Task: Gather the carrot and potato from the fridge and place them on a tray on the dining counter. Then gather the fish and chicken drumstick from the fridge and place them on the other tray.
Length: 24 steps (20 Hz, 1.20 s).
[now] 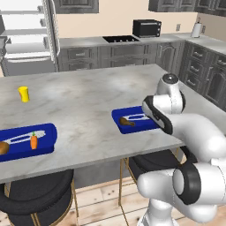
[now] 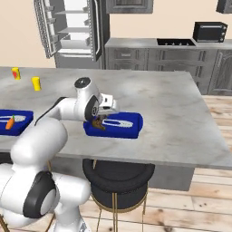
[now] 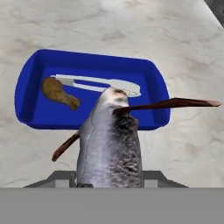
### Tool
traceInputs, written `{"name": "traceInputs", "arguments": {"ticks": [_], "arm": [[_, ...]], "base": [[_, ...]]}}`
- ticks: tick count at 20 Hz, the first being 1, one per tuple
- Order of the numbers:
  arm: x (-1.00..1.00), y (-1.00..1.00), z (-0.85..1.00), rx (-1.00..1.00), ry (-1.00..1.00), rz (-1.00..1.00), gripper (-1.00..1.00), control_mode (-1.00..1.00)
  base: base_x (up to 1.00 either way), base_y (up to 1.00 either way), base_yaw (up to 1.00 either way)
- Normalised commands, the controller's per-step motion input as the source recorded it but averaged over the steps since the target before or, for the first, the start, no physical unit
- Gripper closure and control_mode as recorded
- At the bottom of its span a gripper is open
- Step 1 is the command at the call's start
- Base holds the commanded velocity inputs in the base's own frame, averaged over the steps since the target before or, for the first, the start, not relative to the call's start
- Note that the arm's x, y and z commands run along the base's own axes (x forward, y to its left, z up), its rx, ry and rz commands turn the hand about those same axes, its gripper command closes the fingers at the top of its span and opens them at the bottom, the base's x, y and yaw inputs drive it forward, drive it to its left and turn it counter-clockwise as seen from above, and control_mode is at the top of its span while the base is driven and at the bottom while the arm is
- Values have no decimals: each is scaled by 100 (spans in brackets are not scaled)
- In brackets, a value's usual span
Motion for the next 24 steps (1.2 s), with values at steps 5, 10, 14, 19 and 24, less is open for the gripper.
{"name": "traceInputs", "arguments": {"ticks": [5,10,14,19,24], "arm": [[49,-16,-22,0,0,0,100,-100],[40,-11,-27,0,0,0,100,-100],[33,-10,-30,0,0,0,100,-100],[35,-7,-28,0,0,0,100,-100],[25,-2,-31,0,2,0,100,-100]], "base": [[0,0,0],[0,0,0],[0,0,0],[0,0,0],[0,0,0]]}}
